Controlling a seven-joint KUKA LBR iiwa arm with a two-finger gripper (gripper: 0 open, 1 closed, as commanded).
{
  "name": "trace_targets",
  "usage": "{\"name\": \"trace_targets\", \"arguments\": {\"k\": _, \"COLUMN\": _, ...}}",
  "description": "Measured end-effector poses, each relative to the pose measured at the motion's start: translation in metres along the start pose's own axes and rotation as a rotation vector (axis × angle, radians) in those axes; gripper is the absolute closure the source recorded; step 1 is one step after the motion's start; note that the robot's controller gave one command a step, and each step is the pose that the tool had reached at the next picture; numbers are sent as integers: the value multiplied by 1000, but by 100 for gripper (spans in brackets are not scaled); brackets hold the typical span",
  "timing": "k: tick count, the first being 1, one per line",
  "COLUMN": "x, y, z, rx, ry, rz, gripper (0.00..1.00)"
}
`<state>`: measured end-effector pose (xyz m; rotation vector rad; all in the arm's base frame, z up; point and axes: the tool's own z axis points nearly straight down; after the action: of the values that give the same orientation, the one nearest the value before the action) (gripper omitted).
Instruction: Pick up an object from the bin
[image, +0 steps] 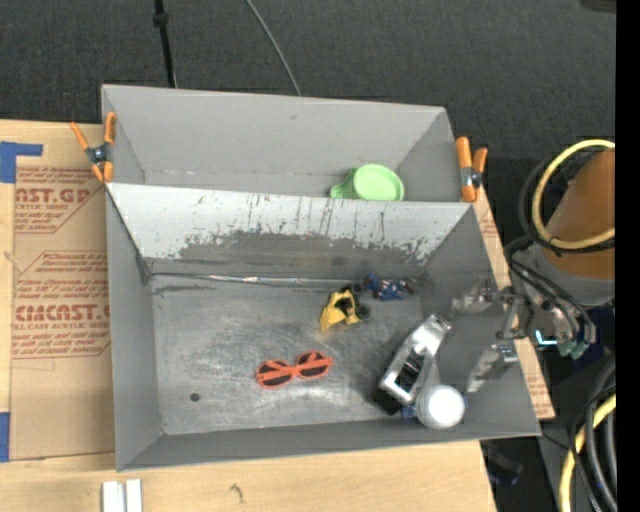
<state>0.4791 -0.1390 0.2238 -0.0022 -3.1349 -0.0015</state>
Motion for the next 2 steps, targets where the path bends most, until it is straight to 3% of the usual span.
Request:
{"name": "trace_targets", "arguments": {"k": 1, "x": -2, "y": 1, "z": -4, "rx": 2, "ry": -8, "rz": -2, "gripper": 0}}
{"name": "trace_targets", "arguments": {"k": 2, "x": -2, "y": 16, "z": 45, "rx": 3, "ry": -11, "rz": -177, "gripper": 0}}
